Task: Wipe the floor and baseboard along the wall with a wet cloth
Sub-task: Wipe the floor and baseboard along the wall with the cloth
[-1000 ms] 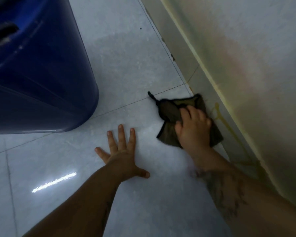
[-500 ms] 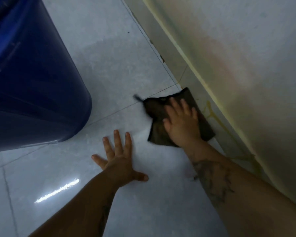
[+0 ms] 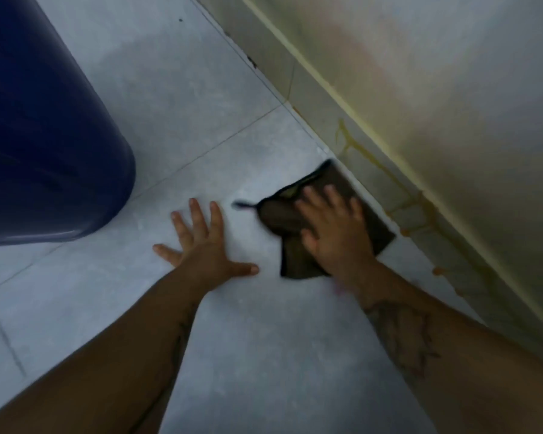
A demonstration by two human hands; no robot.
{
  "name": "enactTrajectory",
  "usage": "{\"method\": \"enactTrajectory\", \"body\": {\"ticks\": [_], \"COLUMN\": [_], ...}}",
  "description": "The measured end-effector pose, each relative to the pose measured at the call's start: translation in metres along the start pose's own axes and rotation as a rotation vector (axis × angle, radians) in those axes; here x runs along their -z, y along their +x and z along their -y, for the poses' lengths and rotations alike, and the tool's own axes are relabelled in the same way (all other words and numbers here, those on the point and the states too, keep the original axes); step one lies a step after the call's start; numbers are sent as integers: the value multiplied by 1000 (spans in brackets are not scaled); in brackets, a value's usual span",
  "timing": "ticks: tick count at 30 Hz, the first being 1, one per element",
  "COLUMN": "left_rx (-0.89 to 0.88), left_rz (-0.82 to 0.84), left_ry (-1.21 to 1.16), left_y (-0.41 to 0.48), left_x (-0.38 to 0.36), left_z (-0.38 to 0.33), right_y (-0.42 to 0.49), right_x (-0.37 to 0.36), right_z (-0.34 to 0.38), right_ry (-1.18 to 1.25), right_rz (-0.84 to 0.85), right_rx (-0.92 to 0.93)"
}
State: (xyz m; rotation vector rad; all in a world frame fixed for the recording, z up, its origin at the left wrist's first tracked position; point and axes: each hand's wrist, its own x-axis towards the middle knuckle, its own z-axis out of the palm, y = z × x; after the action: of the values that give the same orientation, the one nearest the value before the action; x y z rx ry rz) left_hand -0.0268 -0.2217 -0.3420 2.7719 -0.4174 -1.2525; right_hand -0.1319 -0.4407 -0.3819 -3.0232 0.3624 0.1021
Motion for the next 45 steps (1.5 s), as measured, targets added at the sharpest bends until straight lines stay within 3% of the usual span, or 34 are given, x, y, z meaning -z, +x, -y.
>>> {"method": "enactTrajectory", "body": {"ticks": [2,5,7,12,17,21,23,25,27,28,32,35,38,42,43,45], "left_rx": [-62,-181,-181,-126,-146,-149,-151,-143,-143,-150,-144,-130,-126,-142,-146,-156], "left_rz": [-9,75,138,153,161,150,146,129,120,118,134,119,112,82,82,86], "left_ry": [59,137,180,229,230,236,237,238,228,226,229,239,238,248,242,235], "left_y": [-10,-36,-49,-45,-50,-49,-51,-52,-52,-53,-56,-57,-59,-59,-59,-59], "left_x": [-10,-43,-62,-71,-69,-68,-68,-68,-69,-68,-67,-66,-65,-67,-66,-66], "left_z": [0,-21,-39,-45,-47,-46,-48,-49,-50,-49,-49,-51,-52,-51,-51,-50], "right_y": [-29,-98,-131,-99,-100,-176,-183,-165,-135,-124,-167,-232,-241,-196,-190,-199], "right_x": [1,0,-4,-6,-1,-6,-8,-11,-12,-10,-2,-7,-14,-9,-7,-3], "right_z": [-14,-12,7,-5,-48,-11,22,38,21,4,-51,-25,19,-5,-25,-63], "right_ry": [44,53,26,36,135,156,142,174,137,89,5,39,53,81,71,69], "right_rz": [-9,-14,42,81,-18,-35,16,21,30,43,40,55,55,34,50,36], "right_rx": [-249,-406,-396,-70,-376,-550,-462,-238,-50,-56,-558,-714,-578,-135,-116,-300]}}
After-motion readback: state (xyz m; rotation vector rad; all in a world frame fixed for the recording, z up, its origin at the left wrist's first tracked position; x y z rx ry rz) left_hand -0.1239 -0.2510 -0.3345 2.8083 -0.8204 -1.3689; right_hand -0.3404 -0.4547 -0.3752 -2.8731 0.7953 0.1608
